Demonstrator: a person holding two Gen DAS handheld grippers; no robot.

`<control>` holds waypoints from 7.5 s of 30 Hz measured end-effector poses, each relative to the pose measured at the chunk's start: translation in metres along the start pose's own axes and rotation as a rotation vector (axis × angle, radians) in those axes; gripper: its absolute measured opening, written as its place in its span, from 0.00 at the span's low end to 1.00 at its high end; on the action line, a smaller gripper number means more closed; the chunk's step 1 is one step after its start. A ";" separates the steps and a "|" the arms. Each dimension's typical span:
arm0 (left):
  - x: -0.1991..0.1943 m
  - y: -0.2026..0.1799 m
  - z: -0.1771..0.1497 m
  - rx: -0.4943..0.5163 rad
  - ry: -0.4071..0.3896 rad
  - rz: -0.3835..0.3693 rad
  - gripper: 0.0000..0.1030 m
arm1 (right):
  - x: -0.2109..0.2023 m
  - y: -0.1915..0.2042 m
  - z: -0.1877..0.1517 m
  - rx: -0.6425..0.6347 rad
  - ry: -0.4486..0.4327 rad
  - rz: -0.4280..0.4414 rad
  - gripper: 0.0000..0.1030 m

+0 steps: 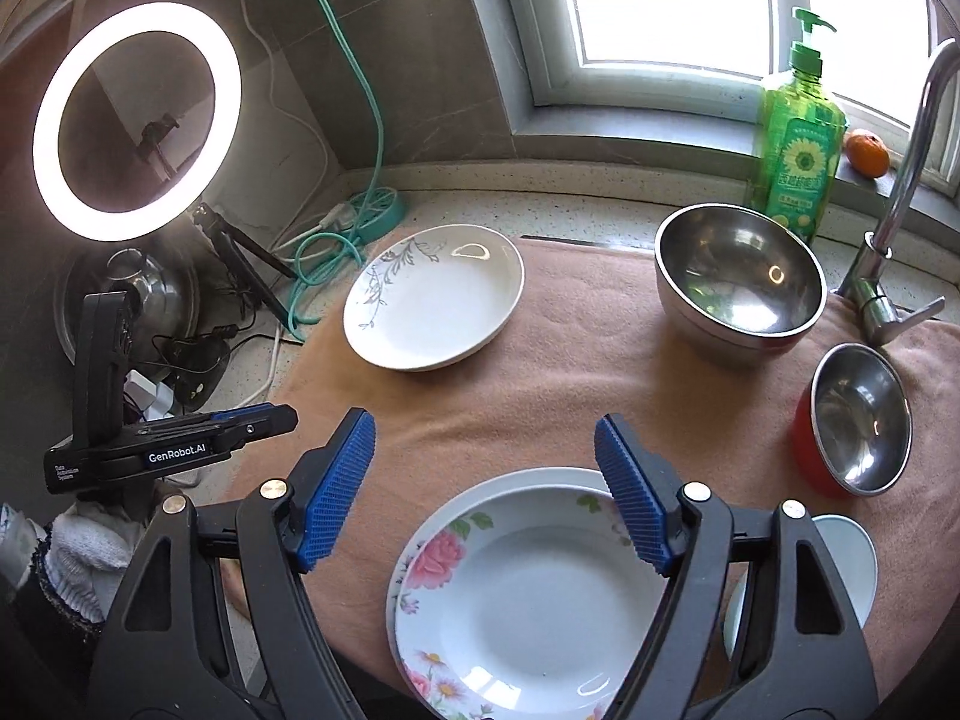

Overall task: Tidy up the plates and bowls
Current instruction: 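Move both grippers to the rim of the grey-leaf plate, then close both grippers on the grey-leaf plate rim and lift, then carry the grey-leaf plate over and lower it onto the pink plates, then open both grippers to release the grey-leaf plate, then move both grippers to the rim of the large steel bowl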

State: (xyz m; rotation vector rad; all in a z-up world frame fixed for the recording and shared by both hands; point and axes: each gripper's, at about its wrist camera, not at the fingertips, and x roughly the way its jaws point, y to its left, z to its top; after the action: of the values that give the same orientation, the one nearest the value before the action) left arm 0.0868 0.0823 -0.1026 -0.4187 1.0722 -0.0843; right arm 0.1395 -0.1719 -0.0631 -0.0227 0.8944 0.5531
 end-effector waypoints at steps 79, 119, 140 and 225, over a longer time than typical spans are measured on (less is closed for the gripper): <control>0.072 0.060 0.091 -0.080 0.071 0.000 0.08 | 0.186 -0.032 0.081 0.204 0.300 0.046 0.08; 0.009 -0.056 -0.011 0.082 0.085 -0.112 0.08 | 0.010 -0.086 -0.042 0.312 0.220 0.028 0.08; 0.039 -0.099 -0.044 0.180 0.192 -0.126 0.08 | -0.012 -0.124 -0.104 0.421 0.259 -0.023 0.08; 0.027 -0.127 -0.001 0.234 0.118 -0.133 0.29 | -0.059 -0.116 -0.040 0.278 0.120 -0.043 0.36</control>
State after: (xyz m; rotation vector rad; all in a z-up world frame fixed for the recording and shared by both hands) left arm 0.1162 -0.0424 -0.0782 -0.2753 1.1352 -0.3529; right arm 0.1349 -0.3078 -0.0684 0.1786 1.0790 0.3866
